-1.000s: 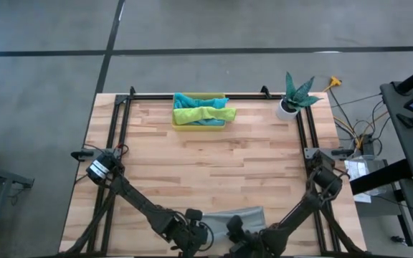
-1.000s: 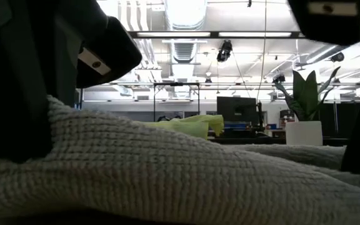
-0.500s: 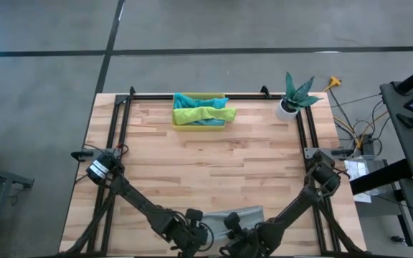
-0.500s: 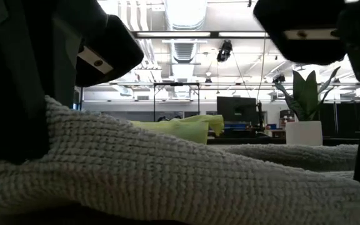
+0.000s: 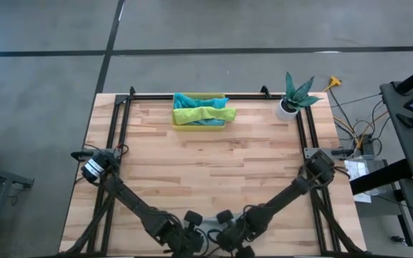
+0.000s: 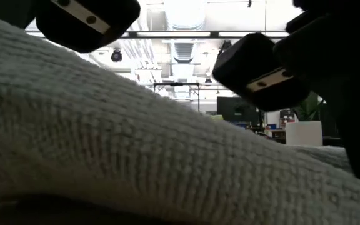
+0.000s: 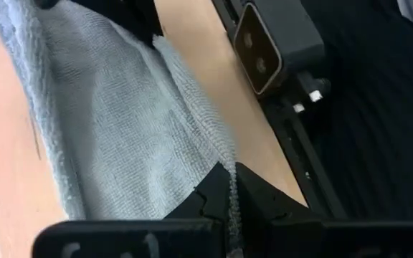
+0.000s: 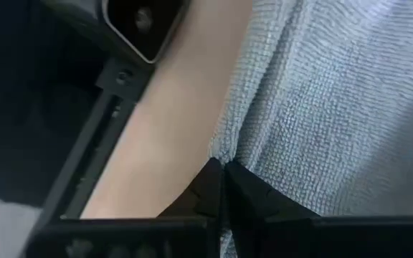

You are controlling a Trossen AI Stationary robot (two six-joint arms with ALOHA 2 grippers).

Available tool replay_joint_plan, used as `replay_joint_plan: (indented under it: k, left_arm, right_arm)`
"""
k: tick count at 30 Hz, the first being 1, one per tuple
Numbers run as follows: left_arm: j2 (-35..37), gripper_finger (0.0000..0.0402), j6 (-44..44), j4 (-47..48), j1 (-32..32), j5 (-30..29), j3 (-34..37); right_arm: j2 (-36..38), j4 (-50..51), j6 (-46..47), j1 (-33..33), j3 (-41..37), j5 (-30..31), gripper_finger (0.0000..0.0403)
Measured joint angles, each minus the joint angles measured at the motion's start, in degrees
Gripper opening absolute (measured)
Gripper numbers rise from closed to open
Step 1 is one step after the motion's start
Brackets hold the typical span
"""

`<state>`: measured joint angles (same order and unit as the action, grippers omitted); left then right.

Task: Roll microfiber towels into tight, uniform cylinder then place into a basket
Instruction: Roll the gray towel

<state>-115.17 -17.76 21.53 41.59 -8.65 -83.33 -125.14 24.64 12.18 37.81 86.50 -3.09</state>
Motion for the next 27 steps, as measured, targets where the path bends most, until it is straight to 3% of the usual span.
replay_joint_plan:
  k: [9, 13, 18, 23, 27]
  left_arm:
    - [0.73, 0.0000, -1.28, 1.94, 1.39, 1.53, 0.16]
    - [0.73, 0.0004, -1.33, 1.70, 1.55, 2.05, 1.23]
    - [0.73, 0.0055, -1.37, 1.41, 1.79, 1.44, 2.92]
    - [0.75, 0.0127, -1.23, 1.38, 1.68, -3.58, 3.18]
    - [0.95, 0.0159, 5.39, -0.84, 2.25, -7.49, 0.91]
  right_arm:
    - [-0.09, -4.62, -4.89, -3.26, -0.86, -11.25, 0.0009]
    - [-0.05, -8.30, -5.04, -4.30, -2.85, -13.09, 0.0009]
    - [0.26, -11.38, -3.24, -5.58, -5.44, -14.39, 0.0009]
    - [0.58, -14.59, -2.09, -6.45, -7.27, -16.66, 0.0009]
    - [1.44, -16.16, -1.81, -7.39, -8.61, -16.25, 0.0009]
